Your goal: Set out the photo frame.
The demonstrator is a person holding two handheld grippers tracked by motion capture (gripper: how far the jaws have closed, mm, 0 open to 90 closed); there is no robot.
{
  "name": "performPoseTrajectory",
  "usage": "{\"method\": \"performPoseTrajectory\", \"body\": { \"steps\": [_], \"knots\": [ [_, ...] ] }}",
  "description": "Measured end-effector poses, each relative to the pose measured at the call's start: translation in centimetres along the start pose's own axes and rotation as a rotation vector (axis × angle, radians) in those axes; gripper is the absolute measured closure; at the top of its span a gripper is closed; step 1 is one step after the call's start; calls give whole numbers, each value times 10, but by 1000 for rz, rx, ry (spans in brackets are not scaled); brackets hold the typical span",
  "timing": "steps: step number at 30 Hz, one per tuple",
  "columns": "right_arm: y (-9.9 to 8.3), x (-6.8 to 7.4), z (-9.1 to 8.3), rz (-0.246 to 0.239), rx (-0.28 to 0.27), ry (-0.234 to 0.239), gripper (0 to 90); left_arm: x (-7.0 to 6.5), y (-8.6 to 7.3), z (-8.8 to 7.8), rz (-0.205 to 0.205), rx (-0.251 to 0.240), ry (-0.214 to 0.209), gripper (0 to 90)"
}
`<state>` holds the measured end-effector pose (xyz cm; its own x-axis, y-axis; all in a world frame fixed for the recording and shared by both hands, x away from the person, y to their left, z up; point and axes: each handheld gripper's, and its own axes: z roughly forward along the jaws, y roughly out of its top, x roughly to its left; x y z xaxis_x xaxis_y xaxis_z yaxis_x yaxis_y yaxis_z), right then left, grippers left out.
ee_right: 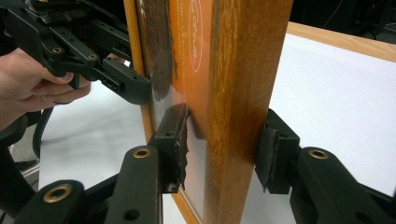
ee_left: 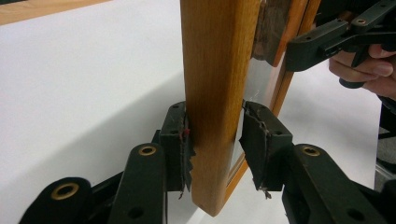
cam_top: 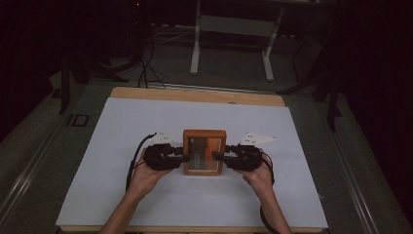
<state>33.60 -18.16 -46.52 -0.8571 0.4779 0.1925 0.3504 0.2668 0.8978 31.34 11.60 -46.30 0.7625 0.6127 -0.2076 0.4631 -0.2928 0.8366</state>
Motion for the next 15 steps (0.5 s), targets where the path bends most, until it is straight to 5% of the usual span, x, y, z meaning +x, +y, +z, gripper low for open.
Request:
{"method": "performPoseTrajectory", "body": {
  "steps": [15],
  "knots": [
    [-4, 0, 10, 35, 20, 7, 574, 4, -3, -1, -19, 40, 10, 630]
  ]
}}
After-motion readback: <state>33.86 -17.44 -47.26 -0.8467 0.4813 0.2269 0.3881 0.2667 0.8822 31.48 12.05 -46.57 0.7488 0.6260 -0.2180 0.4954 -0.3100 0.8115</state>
